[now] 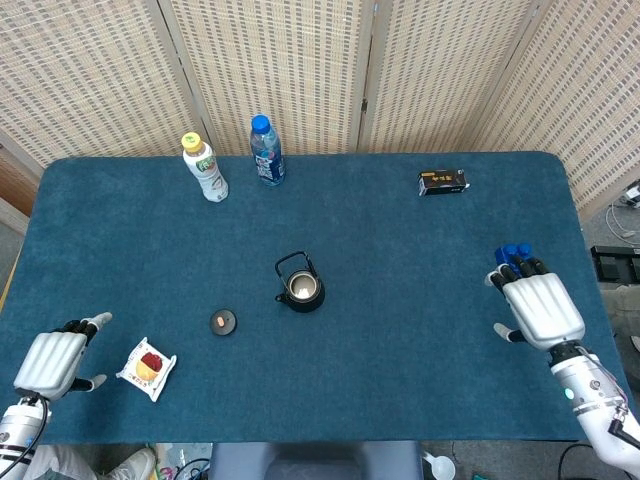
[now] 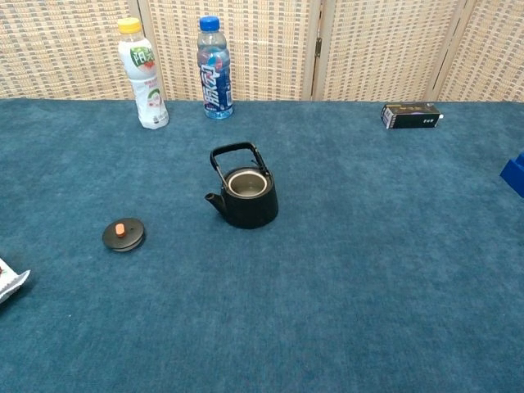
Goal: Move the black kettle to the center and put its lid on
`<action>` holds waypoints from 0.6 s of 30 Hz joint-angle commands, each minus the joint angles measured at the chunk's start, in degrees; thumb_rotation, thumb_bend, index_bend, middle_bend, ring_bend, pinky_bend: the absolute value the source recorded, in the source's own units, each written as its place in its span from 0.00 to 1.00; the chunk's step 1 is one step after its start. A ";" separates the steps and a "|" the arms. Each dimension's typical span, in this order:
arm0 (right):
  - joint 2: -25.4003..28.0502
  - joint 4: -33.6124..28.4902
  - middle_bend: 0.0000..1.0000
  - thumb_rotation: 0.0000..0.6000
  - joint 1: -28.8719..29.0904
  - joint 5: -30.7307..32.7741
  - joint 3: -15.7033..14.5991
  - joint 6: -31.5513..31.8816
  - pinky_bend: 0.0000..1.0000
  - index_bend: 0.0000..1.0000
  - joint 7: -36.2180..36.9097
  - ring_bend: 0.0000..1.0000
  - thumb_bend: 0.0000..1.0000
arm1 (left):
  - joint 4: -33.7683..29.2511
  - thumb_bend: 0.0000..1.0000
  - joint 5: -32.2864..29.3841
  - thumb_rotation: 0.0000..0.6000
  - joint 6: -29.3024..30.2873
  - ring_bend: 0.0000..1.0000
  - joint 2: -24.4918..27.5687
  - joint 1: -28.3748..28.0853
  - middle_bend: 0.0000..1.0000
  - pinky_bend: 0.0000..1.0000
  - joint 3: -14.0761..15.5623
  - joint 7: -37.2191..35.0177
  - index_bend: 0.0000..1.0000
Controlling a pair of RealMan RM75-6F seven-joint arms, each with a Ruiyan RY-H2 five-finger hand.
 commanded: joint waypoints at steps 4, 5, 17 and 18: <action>2.04 0.10 0.30 1.00 -4.08 -5.61 0.20 2.22 0.19 0.34 3.86 0.17 0.17 | -2.78 0.09 -4.02 1.00 -2.58 0.19 -0.78 -3.46 0.19 0.38 -1.35 6.50 0.16; 2.25 0.16 0.30 1.00 -4.58 -6.36 0.25 2.41 0.19 0.34 4.36 0.17 0.17 | -3.05 0.09 -4.65 1.00 -2.62 0.19 -1.04 -3.92 0.19 0.36 -1.57 7.78 0.16; 3.82 0.39 0.30 1.00 -9.98 -13.20 0.76 3.52 0.19 0.34 6.92 0.17 0.17 | -4.34 0.08 -14.12 1.00 -6.03 0.04 -4.74 -10.30 0.07 0.24 -3.31 17.24 0.16; 3.84 0.49 0.30 1.00 -10.41 -13.65 0.82 3.51 0.19 0.34 7.07 0.17 0.17 | -4.35 0.08 -15.05 1.00 -6.51 0.04 -5.01 -10.92 0.06 0.23 -3.35 17.63 0.16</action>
